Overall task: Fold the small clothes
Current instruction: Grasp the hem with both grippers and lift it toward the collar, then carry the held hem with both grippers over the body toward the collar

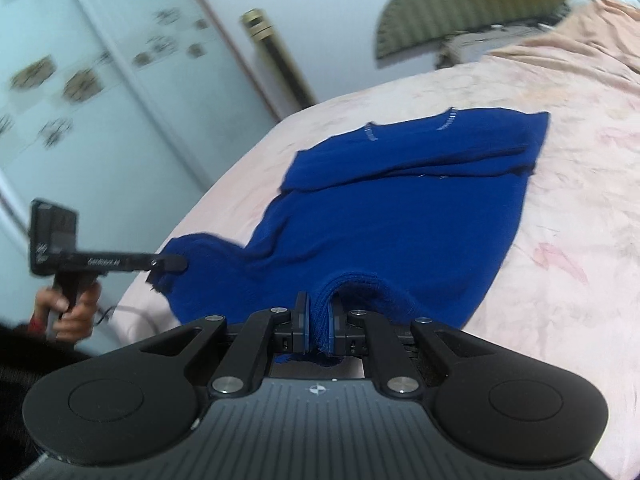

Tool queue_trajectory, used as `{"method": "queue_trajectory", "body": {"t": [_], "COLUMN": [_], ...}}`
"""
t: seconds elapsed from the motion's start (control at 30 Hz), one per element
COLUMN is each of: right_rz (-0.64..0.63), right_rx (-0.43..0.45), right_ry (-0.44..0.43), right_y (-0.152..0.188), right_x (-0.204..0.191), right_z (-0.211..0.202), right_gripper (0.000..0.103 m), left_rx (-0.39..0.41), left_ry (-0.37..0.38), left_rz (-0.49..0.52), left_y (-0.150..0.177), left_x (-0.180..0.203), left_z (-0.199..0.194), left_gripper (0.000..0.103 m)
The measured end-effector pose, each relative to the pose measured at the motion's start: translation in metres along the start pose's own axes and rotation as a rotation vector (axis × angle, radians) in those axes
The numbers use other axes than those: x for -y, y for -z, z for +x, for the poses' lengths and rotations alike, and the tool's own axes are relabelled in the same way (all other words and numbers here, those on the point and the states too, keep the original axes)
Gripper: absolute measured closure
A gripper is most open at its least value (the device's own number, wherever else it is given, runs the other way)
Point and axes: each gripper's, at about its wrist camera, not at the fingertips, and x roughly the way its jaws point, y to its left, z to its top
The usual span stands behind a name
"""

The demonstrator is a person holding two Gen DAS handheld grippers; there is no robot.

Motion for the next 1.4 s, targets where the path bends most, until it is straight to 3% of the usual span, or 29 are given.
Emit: {"method": "queue_trajectory", "body": {"t": [0.17, 0.47, 0.77, 1.4], "right_rz": [0.077, 0.122, 0.161, 0.196], "right_rx": [0.070, 0.152, 0.193, 0.226], "right_ry": [0.018, 0.191, 0.230, 0.265], "right_y": [-0.016, -0.039, -0.056, -0.066], "right_x": [0.008, 0.026, 0.046, 0.063], "right_z": [0.019, 0.049, 0.065, 0.071], "right_gripper": [0.090, 0.090, 0.090, 0.090], "left_rx": [0.008, -0.010, -0.024, 0.011], "left_ry": [-0.065, -0.156, -0.270, -0.337], "left_rz": [0.019, -0.027, 0.033, 0.116], "left_y": [-0.027, -0.067, -0.085, -0.097], "left_x": [0.012, 0.013, 0.020, 0.029], "left_z": [0.027, 0.076, 0.111, 0.129], "left_gripper": [0.089, 0.089, 0.088, 0.089]}}
